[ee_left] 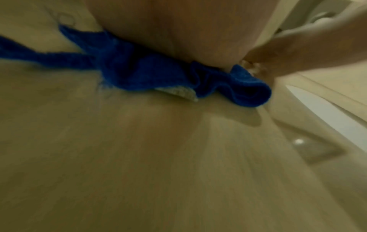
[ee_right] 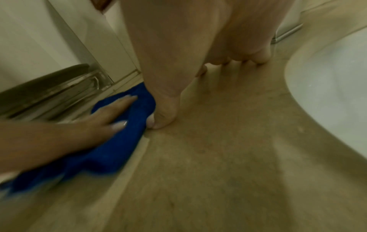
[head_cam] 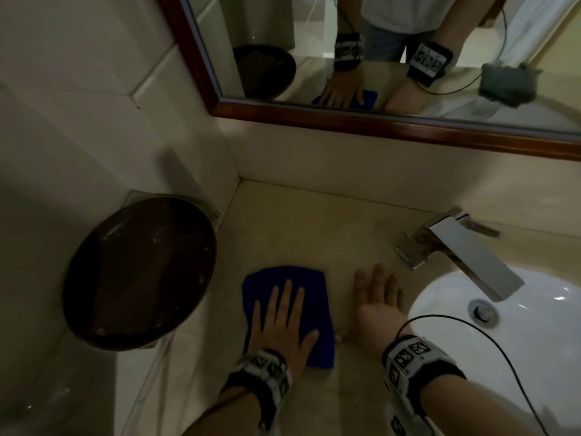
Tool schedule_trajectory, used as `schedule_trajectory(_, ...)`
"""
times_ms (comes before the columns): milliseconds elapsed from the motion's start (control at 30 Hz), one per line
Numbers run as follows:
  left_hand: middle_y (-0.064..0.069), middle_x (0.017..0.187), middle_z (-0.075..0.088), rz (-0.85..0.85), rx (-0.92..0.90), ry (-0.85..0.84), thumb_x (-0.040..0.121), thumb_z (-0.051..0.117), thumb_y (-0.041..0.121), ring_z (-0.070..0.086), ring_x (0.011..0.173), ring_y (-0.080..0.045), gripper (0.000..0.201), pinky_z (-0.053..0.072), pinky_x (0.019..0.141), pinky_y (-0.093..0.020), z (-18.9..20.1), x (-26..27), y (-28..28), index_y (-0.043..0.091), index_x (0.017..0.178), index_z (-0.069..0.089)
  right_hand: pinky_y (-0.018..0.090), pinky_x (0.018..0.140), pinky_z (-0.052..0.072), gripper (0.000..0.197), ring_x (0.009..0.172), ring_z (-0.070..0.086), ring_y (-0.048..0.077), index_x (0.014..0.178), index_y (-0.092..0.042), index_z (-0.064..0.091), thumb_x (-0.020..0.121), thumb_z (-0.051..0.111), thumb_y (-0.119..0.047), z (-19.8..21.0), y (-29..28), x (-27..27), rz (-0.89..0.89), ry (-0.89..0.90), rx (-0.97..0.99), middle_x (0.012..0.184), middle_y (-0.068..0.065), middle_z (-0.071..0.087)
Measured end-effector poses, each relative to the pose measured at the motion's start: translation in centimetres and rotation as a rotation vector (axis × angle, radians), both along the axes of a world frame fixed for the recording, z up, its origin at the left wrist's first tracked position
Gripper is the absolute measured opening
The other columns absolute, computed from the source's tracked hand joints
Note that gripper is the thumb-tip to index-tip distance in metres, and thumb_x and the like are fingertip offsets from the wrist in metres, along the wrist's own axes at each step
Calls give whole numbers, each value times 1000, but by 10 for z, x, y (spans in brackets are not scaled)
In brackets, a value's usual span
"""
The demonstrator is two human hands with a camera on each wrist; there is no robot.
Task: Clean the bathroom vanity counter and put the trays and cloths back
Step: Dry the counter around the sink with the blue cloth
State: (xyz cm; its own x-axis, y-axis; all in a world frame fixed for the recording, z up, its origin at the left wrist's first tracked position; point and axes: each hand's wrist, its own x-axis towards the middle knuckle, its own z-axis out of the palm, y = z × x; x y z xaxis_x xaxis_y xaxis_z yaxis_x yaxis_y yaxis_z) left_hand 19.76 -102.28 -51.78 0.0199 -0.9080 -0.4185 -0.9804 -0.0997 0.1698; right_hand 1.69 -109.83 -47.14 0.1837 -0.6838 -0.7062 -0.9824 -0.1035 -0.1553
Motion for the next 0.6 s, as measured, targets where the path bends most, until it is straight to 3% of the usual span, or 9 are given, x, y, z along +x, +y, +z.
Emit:
schedule_trajectory(67, -1, 161, 1, 21, -25, -51, 89, -2, 69, 8, 146, -25, 78, 8, 113, -52, 3, -3, -41, 24, 154, 1, 59, 115, -6, 129, 133, -33, 51, 145, -13, -29, 73, 61, -70, -5, 0, -2, 7, -9, -12, 143, 24, -43)
schedule_trajectory(133, 4, 151, -35, 49, -32, -60, 79, -14, 69, -22, 144, -22, 78, -13, 114, -50, -1, -9, -78, 28, 143, -31, 59, 115, -8, 132, 131, -36, 50, 144, -14, -29, 69, 61, -74, -9, 0, -4, 12, -20, -6, 142, 24, -44)
schedule_trajectory(233, 4, 144, -44, 85, -10, -71, 89, 0, 67, -30, 141, -21, 73, -17, 113, -49, -1, -17, -101, 28, 139, -37, 58, 115, -8, 133, 132, -36, 48, 145, -13, -28, 68, 61, -74, -10, 0, -5, 19, -17, -16, 143, 22, -45)
schedule_trajectory(300, 4, 146, -43, 50, -14, -66, 89, -1, 67, -27, 142, -21, 73, -15, 115, -50, -3, -14, -79, 28, 140, -37, 58, 115, -8, 131, 133, -33, 49, 145, -13, -28, 71, 62, -72, -6, 1, -3, 10, -9, -6, 143, 23, -44)
schedule_trajectory(367, 1, 156, -24, 5, -120, -83, 90, -3, 64, -8, 147, -24, 72, -3, 115, -51, 0, -10, -43, 28, 148, -22, 59, 115, -6, 127, 133, -32, 50, 145, -14, -28, 75, 63, -67, -3, 0, -3, 5, -10, -13, 141, 22, -46)
schedule_trajectory(433, 0, 161, -2, -32, -102, -72, 93, 8, 65, 11, 147, -25, 71, 5, 113, -49, 3, -5, -9, 27, 153, -2, 58, 116, -6, 126, 133, -33, 49, 145, -15, -30, 76, 63, -65, 1, 0, -2, -1, -24, 8, 140, 22, -48)
schedule_trajectory(533, 0, 159, 17, -88, -7, -74, 90, 28, 70, 26, 141, -24, 79, 6, 111, -45, 2, 6, 12, 24, 153, 16, 57, 116, -7, 130, 133, -34, 48, 144, -15, -31, 73, 64, -67, 3, 1, -4, -1, -42, 32, 142, 21, -46)
schedule_trajectory(600, 0, 157, 23, -99, 36, -63, 88, 32, 71, 32, 136, -23, 81, 7, 110, -45, 2, 10, 3, 21, 151, 24, 57, 116, -8, 129, 133, -35, 47, 145, -16, -30, 73, 65, -66, 3, 1, -5, -10, -62, 28, 142, 19, -46)
